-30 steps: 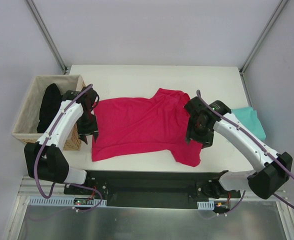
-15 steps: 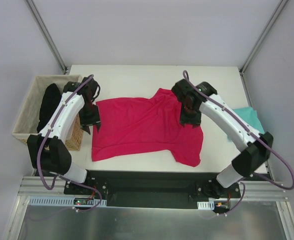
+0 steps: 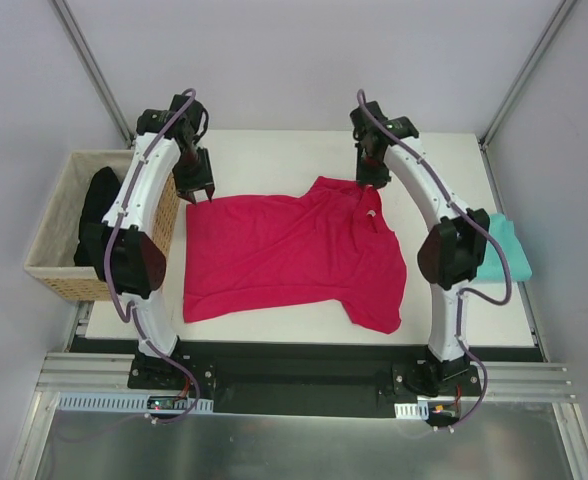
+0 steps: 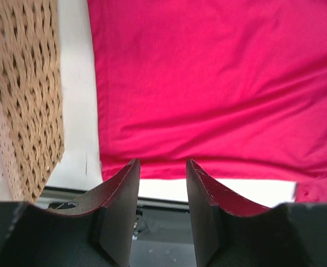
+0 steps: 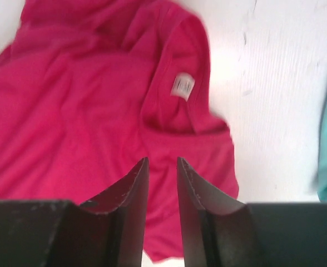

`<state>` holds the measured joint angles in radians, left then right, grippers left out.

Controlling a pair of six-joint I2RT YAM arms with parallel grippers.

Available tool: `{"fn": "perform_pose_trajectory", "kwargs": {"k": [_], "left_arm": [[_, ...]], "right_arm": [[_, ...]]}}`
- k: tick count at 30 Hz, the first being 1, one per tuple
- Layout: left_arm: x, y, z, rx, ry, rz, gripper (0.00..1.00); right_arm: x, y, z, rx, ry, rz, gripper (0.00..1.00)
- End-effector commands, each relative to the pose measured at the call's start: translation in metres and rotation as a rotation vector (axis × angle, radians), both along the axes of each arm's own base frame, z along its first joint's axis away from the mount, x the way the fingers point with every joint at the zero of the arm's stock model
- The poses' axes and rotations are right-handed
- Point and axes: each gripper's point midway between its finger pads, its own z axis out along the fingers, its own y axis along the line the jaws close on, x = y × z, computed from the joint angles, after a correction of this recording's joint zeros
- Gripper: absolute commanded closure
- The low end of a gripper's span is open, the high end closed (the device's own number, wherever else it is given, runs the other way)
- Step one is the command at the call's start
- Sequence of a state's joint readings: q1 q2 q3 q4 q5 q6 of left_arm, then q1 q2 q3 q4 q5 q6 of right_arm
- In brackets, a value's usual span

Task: Fold and stack the t-shirts
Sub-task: Flatten out the tshirt

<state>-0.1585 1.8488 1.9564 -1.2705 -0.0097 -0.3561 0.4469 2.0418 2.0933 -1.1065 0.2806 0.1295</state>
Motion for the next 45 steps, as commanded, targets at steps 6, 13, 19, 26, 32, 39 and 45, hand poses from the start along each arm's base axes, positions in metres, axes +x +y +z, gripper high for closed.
{"fn": "perform_pose_trajectory", "kwargs": {"k": [6,13,19,26,32,39,45], "left_arm": [[0.024,-0.015,-0.002,-0.027,0.065,0.030,0.64],[0.030,-0.016,-0.017,-0.026,0.101,0.045,0.64],[0.034,-0.018,-0.021,-0.033,0.108,0.045,0.65],[0.031,-0.015,-0.025,-0.017,0.124,0.046,0.65],[0.028,-0.013,-0.024,-0.011,0.127,0.054,0.65],[0.025,-0.012,-0.026,-0.010,0.144,0.067,0.65],[0.025,-0.013,-0.027,-0.014,0.150,0.068,0.65]], "right_arm": [[0.093,-0.027,-0.050,0.294,0.012,-0.034,0.70],[0.102,-0.025,-0.077,0.335,0.047,-0.038,0.74],[0.104,-0.019,-0.078,0.365,0.039,-0.044,0.69],[0.110,-0.014,-0.085,0.393,0.040,-0.055,0.66],[0.106,-0.012,-0.102,0.405,0.072,-0.081,0.73],[0.103,-0.014,-0.111,0.393,0.091,-0.088,0.73],[0.098,-0.018,-0.111,0.382,0.093,-0.097,0.72]]}}
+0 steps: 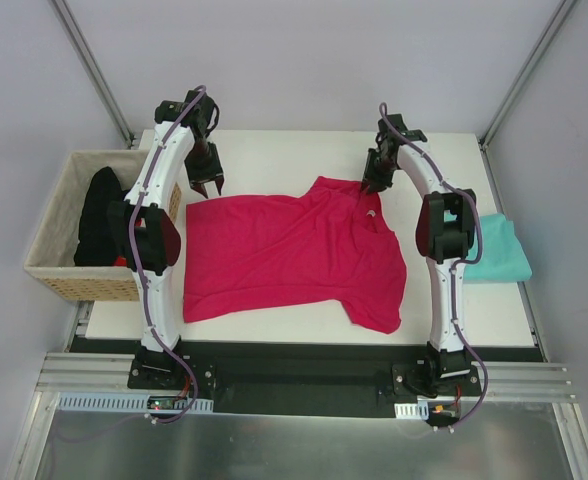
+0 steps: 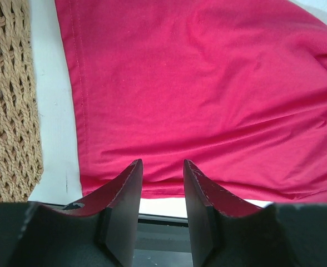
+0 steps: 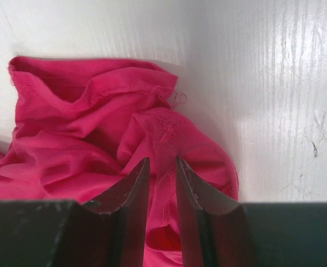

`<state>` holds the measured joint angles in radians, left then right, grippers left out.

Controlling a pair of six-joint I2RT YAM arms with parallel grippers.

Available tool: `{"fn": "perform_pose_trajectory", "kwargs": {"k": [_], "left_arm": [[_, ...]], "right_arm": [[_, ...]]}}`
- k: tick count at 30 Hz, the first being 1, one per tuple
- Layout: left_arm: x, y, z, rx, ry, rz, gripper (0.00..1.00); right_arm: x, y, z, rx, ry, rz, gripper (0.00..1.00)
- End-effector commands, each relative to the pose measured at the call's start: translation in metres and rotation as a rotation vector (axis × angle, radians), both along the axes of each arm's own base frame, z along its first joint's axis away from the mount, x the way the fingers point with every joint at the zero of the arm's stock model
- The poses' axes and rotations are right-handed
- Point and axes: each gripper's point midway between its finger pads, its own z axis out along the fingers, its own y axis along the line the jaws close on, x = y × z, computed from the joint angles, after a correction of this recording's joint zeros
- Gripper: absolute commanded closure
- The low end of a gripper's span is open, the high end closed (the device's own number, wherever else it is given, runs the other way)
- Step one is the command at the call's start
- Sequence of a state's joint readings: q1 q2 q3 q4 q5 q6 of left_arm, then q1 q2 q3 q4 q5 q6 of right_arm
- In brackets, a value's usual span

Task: Fold and stack the t-shirts
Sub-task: Flatten out the tshirt

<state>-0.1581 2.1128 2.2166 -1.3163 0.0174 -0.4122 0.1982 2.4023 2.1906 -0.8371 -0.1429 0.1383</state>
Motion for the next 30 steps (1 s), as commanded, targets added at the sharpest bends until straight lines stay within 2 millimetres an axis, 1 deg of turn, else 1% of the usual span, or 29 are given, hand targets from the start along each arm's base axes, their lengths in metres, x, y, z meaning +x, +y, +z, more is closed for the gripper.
{"fn": "perform_pose_trajectory", "kwargs": {"k": [1,2,5,6,7,8,9,10,12,13,15,16,18,19,22,25,28,29,30], "left_arm": [[-0.025,0.002,0.002,0.013,0.094,0.020,0.66],[-0.025,0.001,0.002,0.012,0.097,0.020,0.66],[-0.025,0.001,0.001,0.009,0.096,0.021,0.66],[-0.025,0.001,0.002,0.009,0.096,0.021,0.66],[-0.025,0.000,0.002,0.010,0.096,0.020,0.66],[-0.025,0.001,0.002,0.011,0.096,0.025,0.66],[-0.027,0.001,0.003,0.012,0.096,0.025,0.66],[-0.027,0.003,0.004,0.017,0.095,0.027,0.66],[-0.029,0.002,0.004,0.019,0.099,0.029,0.66],[-0.029,0.003,0.005,0.021,0.096,0.028,0.66],[-0.030,0.003,0.005,0.020,0.099,0.031,0.66],[-0.029,0.003,0.005,0.021,0.099,0.033,0.66],[-0.029,0.003,0.005,0.018,0.098,0.034,0.66],[-0.029,0.002,0.005,0.015,0.098,0.032,0.66],[-0.027,0.001,0.005,0.013,0.096,0.031,0.66],[-0.025,-0.001,0.005,0.003,0.094,0.031,0.66],[-0.024,-0.002,0.005,-0.003,0.094,0.029,0.66],[-0.023,-0.002,0.005,-0.003,0.092,0.029,0.66],[-0.023,-0.002,0.005,0.000,0.093,0.029,0.66]], "right_arm": [[-0.001,-0.002,0.010,0.005,-0.024,-0.013,0.72],[-0.002,-0.002,0.011,0.005,-0.027,-0.013,0.72],[-0.005,-0.003,0.004,0.000,-0.011,-0.014,0.72],[-0.004,-0.003,0.001,0.000,-0.006,-0.014,0.75],[-0.004,-0.002,0.000,0.001,-0.005,-0.015,0.81],[-0.002,-0.002,-0.004,0.002,-0.001,-0.016,0.91],[0.001,-0.003,-0.002,0.000,-0.007,-0.018,0.98],[0.004,-0.006,-0.001,-0.002,-0.011,-0.024,0.99],[0.008,-0.010,0.000,-0.016,-0.023,-0.033,0.99],[0.012,-0.012,0.006,-0.020,-0.041,-0.036,0.99],[0.018,-0.022,0.009,-0.032,-0.058,-0.055,0.99],[0.023,-0.030,0.013,-0.029,-0.069,-0.073,0.99],[0.027,-0.040,0.014,-0.036,-0.075,-0.092,0.99],[0.029,-0.051,0.018,-0.039,-0.083,-0.114,0.99],[0.034,-0.074,0.024,-0.059,-0.102,-0.154,0.99],[0.039,-0.092,0.027,-0.069,-0.122,-0.178,0.99],[0.044,-0.101,0.026,-0.070,-0.129,-0.185,0.99],[0.043,-0.101,0.021,-0.069,-0.114,-0.180,0.98],[0.045,-0.101,0.023,-0.068,-0.122,-0.172,0.92]]}}
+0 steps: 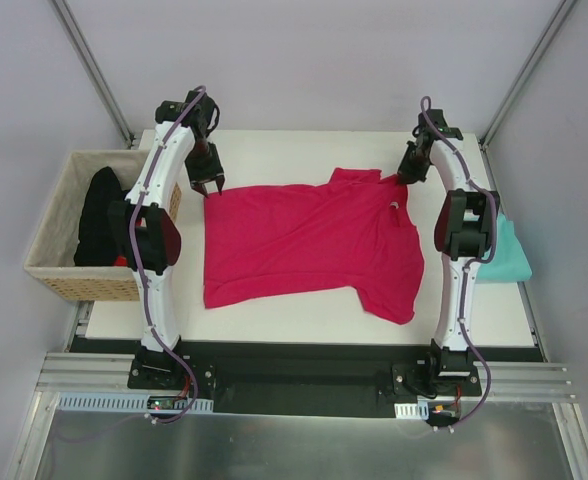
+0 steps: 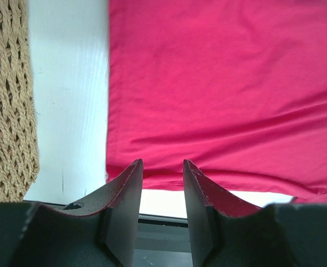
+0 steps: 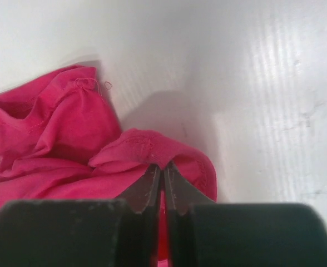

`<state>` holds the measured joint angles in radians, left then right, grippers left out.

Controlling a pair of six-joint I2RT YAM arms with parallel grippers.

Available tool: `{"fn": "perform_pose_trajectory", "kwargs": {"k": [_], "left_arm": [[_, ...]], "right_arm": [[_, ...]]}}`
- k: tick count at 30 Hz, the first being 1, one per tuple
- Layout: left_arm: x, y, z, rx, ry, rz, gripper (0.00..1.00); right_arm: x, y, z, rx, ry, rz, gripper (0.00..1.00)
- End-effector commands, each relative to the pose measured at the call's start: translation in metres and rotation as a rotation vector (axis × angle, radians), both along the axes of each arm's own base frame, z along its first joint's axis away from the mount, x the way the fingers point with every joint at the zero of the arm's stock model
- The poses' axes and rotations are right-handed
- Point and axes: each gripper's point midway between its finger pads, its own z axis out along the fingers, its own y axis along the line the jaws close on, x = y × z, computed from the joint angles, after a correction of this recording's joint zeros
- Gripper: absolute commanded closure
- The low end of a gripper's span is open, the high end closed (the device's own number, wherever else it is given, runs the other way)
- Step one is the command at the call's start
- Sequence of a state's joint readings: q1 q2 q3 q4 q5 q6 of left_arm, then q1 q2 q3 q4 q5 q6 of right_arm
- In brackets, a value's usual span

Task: Fold and stack the t-shirts
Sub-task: Flatten out the tshirt

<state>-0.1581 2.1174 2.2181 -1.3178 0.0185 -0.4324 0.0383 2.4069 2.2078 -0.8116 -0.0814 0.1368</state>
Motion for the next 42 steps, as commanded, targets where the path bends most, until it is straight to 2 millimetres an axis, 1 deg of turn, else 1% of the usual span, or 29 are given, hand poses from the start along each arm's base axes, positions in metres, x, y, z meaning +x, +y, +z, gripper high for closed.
{"fn": "perform_pose_trajectory", "kwargs": {"k": [1,2,5,6,8,9,12,13,15,16,17,18,19,20,21,22,23,24,26,27,28,30,31,33,34,36,37,39,42], "left_arm": [[-0.023,-0.001,0.006,0.004,0.088,0.010,0.66],[-0.025,0.000,0.005,0.005,0.094,0.010,0.66],[-0.025,0.000,0.005,0.007,0.095,0.008,0.66],[-0.025,0.000,0.005,0.007,0.096,0.010,0.66],[-0.027,0.001,0.002,0.011,0.105,0.010,0.66],[-0.027,0.001,0.001,0.012,0.109,0.009,0.66],[-0.030,-0.001,-0.006,0.007,0.135,0.001,0.66],[-0.029,-0.002,-0.008,0.004,0.136,-0.001,0.66],[-0.033,-0.003,-0.013,0.004,0.148,-0.007,0.66],[-0.033,-0.006,-0.015,0.000,0.144,-0.015,0.66],[-0.038,-0.007,-0.017,0.001,0.153,-0.020,0.67],[-0.040,-0.007,-0.019,0.003,0.154,-0.026,0.67],[-0.040,-0.009,-0.021,0.001,0.147,-0.034,0.67],[-0.048,-0.009,-0.025,0.004,0.163,-0.038,0.67],[-0.052,-0.010,-0.028,0.004,0.168,-0.041,0.67],[-0.056,-0.012,-0.031,0.004,0.175,-0.049,0.68],[-0.063,-0.012,-0.036,0.002,0.185,-0.052,0.70],[-0.069,-0.013,-0.039,0.005,0.193,-0.057,0.71],[-0.084,-0.015,-0.047,0.008,0.221,-0.067,0.76],[-0.090,-0.015,-0.050,0.008,0.232,-0.070,0.78],[-0.101,-0.014,-0.057,0.016,0.264,-0.069,0.79],[-0.112,-0.017,-0.056,0.012,0.267,-0.082,0.80],[-0.122,-0.016,-0.061,0.018,0.293,-0.084,0.79],[-0.133,-0.017,-0.059,0.020,0.301,-0.095,0.76],[-0.143,-0.016,-0.064,0.027,0.327,-0.090,0.75],[-0.152,-0.016,-0.062,0.030,0.327,-0.083,0.74],[-0.162,-0.013,-0.064,0.036,0.348,-0.076,0.73],[-0.170,-0.011,-0.066,0.043,0.363,-0.065,0.71],[-0.183,-0.002,-0.073,0.085,0.392,-0.041,0.69]], "right_arm": [[0.017,-0.007,0.019,-0.022,-0.069,0.016,0.82],[0.015,-0.007,0.018,-0.018,-0.058,0.017,0.61],[0.012,-0.003,0.027,-0.007,-0.068,0.019,0.55],[0.011,-0.004,0.043,-0.012,-0.099,0.016,0.54],[0.010,-0.006,0.059,-0.038,-0.140,0.013,0.53],[0.010,-0.006,0.081,-0.048,-0.189,0.014,0.53],[0.004,0.000,0.100,-0.061,-0.220,0.032,0.53],[-0.001,0.005,0.112,-0.061,-0.236,0.037,0.54],[-0.013,0.007,0.109,-0.066,-0.213,0.039,0.57],[-0.019,0.012,0.116,-0.063,-0.220,0.040,0.60],[-0.031,0.015,0.104,-0.059,-0.182,0.044,0.62],[-0.037,0.018,0.101,-0.061,-0.170,0.047,0.64],[-0.045,0.026,0.098,-0.061,-0.158,0.059,0.74],[-0.053,0.024,0.103,-0.087,-0.163,0.047,0.81],[-0.068,0.025,0.086,-0.090,-0.111,0.044,0.86],[-0.076,0.030,0.080,-0.094,-0.097,0.054,0.95],[-0.086,0.029,0.078,-0.106,-0.078,0.049,0.98],[-0.100,0.029,0.063,-0.107,-0.025,0.038,0.99],[-0.118,0.034,0.050,-0.094,0.036,0.039,0.99],[-0.133,0.033,0.039,-0.100,0.079,0.040,0.99],[-0.141,0.035,0.035,-0.112,0.101,0.048,0.99],[-0.155,0.033,0.031,-0.143,0.121,0.053,0.99],[-0.168,0.031,0.022,-0.156,0.154,0.060,0.99],[-0.177,0.030,0.022,-0.177,0.160,0.061,0.99],[-0.185,0.027,0.016,-0.190,0.182,0.063,0.99],[-0.190,0.024,0.014,-0.204,0.189,0.063,0.99],[-0.193,0.021,0.013,-0.218,0.194,0.059,0.97],[-0.197,0.019,0.012,-0.228,0.204,0.055,0.91],[-0.202,0.015,0.010,-0.240,0.209,0.047,0.87]]}}
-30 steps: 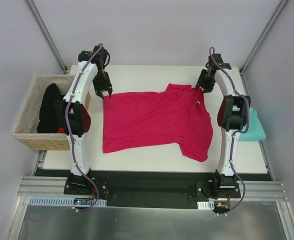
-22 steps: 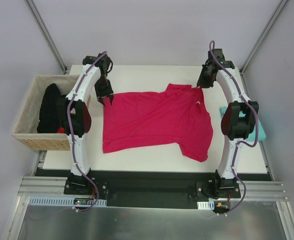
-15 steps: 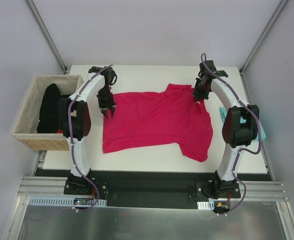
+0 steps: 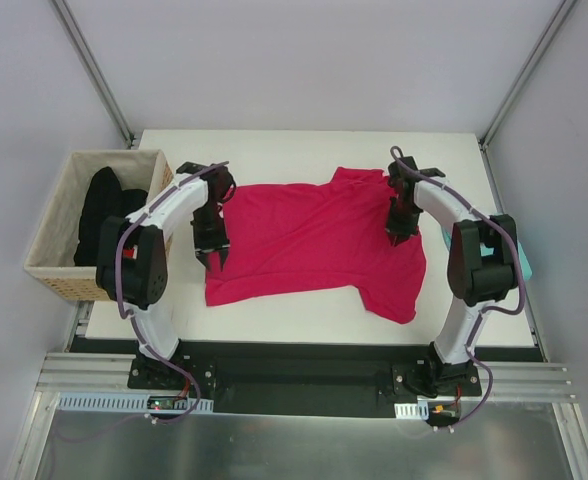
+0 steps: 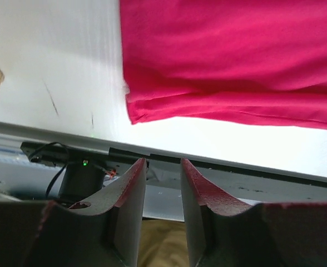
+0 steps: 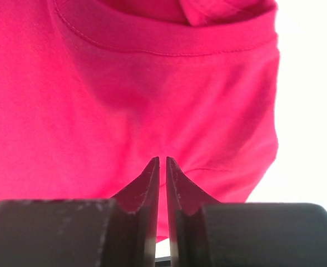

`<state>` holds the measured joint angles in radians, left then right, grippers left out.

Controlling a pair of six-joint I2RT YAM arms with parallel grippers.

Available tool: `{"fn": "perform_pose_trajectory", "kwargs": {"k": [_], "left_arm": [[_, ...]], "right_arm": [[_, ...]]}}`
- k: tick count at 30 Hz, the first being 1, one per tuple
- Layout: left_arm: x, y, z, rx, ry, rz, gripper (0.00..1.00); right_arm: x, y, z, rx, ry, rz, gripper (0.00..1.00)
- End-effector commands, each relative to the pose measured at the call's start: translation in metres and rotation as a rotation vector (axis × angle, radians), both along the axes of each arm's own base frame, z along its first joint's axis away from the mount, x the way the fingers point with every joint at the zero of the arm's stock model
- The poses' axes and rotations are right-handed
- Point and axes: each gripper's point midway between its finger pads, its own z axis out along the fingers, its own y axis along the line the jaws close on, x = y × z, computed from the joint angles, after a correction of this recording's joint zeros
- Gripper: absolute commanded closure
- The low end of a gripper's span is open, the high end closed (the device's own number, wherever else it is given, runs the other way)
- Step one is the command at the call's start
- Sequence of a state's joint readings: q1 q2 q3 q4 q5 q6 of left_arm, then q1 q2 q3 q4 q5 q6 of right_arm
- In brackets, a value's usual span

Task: Fold and stack the t-shirts
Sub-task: Flatten out the tshirt

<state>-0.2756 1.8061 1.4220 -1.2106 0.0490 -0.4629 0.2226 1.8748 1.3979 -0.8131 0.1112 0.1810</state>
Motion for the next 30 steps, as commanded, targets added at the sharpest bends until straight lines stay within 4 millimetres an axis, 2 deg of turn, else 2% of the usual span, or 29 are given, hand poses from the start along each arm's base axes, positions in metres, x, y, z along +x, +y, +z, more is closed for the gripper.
{"fn": "perform_pose_trajectory", "kwargs": {"k": [1,7,11,19,27,30], "left_arm": [[-0.024,0.011,0.000,0.060,0.026,0.040,0.68],[-0.031,0.019,-0.015,0.109,0.066,0.047,0.68],[-0.026,0.019,-0.024,0.116,0.062,0.047,0.69],[-0.013,0.017,-0.052,0.124,0.096,0.016,0.69],[-0.008,0.019,-0.063,0.135,0.112,0.001,0.69],[-0.011,0.022,-0.067,0.145,0.132,0.003,0.70]], "right_arm": [[-0.004,-0.010,0.018,-0.044,-0.049,-0.027,0.87],[-0.006,-0.008,0.011,-0.030,-0.033,-0.034,0.85],[-0.005,-0.007,0.009,-0.024,-0.033,-0.036,0.85],[0.007,-0.005,0.020,-0.015,-0.059,-0.026,0.85],[0.013,-0.008,0.027,-0.014,-0.079,-0.037,0.85],[0.013,-0.009,0.027,-0.017,-0.075,-0.039,0.85]]}}
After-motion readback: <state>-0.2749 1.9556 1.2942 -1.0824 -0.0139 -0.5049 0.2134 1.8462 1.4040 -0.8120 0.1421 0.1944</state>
